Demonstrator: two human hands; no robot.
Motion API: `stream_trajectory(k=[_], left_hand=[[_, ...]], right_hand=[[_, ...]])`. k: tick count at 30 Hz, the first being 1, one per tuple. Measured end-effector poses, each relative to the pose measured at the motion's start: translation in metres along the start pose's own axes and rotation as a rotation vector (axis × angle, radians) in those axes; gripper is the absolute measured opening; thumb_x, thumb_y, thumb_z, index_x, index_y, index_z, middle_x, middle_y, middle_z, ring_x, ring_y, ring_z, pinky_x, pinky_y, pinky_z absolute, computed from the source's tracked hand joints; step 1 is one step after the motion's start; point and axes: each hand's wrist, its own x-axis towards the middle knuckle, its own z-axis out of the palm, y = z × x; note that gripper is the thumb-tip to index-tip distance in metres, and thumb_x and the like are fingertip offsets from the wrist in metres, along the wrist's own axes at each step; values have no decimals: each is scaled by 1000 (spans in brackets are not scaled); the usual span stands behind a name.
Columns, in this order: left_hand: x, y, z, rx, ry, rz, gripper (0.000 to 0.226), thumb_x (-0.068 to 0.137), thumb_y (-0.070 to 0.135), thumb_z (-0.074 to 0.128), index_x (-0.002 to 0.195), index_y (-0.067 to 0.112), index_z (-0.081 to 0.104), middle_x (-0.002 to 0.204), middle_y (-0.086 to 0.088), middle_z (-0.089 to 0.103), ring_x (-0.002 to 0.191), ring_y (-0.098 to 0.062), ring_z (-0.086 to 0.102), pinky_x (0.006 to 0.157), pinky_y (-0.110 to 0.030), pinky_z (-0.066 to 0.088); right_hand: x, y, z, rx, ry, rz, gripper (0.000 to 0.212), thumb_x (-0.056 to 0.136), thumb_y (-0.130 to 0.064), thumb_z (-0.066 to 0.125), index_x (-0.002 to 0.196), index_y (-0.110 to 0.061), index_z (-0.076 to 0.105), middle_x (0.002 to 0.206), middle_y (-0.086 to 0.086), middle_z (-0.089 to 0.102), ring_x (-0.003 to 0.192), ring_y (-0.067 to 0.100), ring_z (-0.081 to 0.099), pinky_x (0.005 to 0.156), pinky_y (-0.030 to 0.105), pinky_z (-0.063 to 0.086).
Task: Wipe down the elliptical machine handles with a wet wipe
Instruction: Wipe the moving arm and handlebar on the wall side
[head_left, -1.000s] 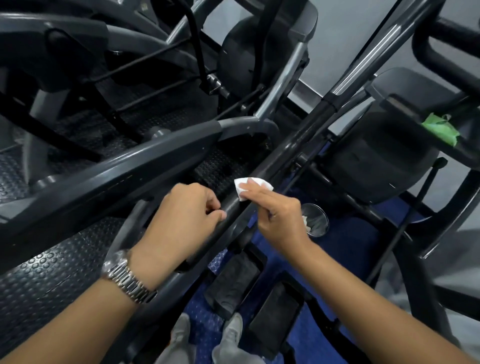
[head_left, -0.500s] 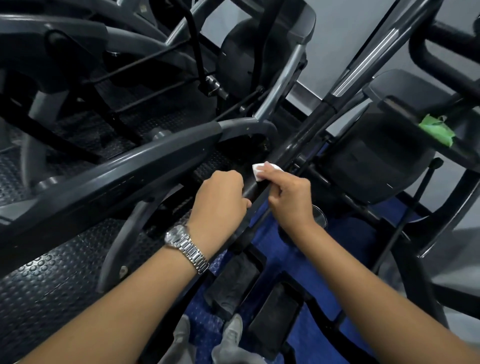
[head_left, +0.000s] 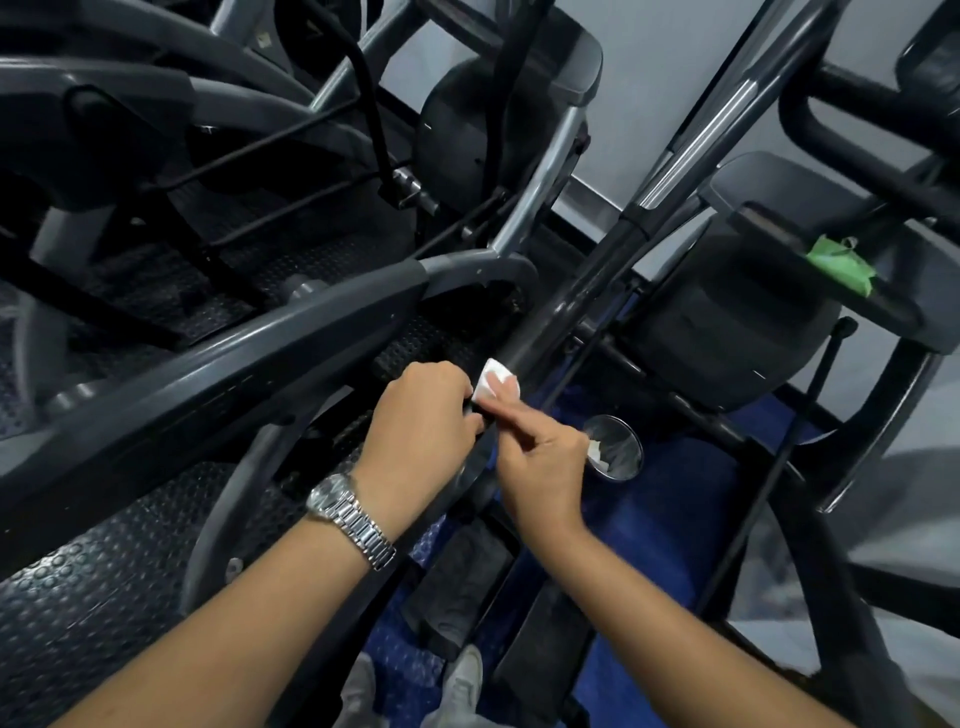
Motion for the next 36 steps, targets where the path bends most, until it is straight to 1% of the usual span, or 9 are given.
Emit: stream_trajectory(k=[6,12,15,17,20,23,28,34,36], left_hand=[[1,-1,-1,-10,-7,12,29,78,34,73,97,12,70,90,-7,70,91,-26,66,81,-38,52],[-1,-1,-2,6,-5,29,22,79,33,70,88,14,70,84,-5,69,87,-26,65,76,-38,52],[0,-2,-3,0,-10,35,30,78,34,72,91,8,69,83,-8,70,86,-27,66,77,-39,53],[0,-2,-3,5,-16,41,31,79,35,72,91,7,69,82,-7,69,85,-27,65,77,-39,53],[2,-3,-1,15,-15,57,29,79,36,71,91,9,69,83,-5,69,87,-26,65,77,-38,52],[2,-4,-1,19,-12,63,30,79,36,71,91,9,69,83,-5,69,87,-26,65,77,-38,52],[2,-4,-2,22,-12,70,32,80,36,71,93,8,69,85,-6,68,85,-26,65,77,-38,53],[3,-6,0,45,-2,92,29,82,37,69,94,12,68,93,-3,66,89,-24,64,78,-36,51],[3,-6,-1,42,-11,95,30,82,37,69,95,10,68,94,-3,67,89,-24,64,78,-37,52]], right_hand=[[28,-2,-3,22,124,136,36,83,10,55,94,-19,75,101,0,73,100,3,65,95,29,50],[11,-1,-3,-82,15,-25,40,79,17,51,96,-11,75,100,-4,71,98,2,66,92,23,50],[46,4,-8,-173,115,31,28,88,4,55,92,-15,76,72,-16,66,60,-16,56,66,13,43],[57,4,-7,-176,132,92,27,90,0,54,93,-16,76,64,-18,62,49,-13,49,63,14,38],[40,1,-4,-196,88,82,29,88,3,55,94,-17,76,82,-2,74,66,-6,58,73,27,53],[35,-1,-6,-191,70,21,29,86,7,55,94,-13,75,92,-7,71,84,-2,64,86,24,53],[77,7,-11,-281,142,99,28,87,3,53,96,-12,75,69,-9,64,52,-9,50,63,10,42],[42,2,-8,-271,104,-12,31,85,10,54,93,-11,75,89,-7,70,80,-12,61,80,10,49],[60,5,-10,-304,130,-22,28,87,7,54,94,-10,75,87,-2,71,77,-14,59,74,3,45]])
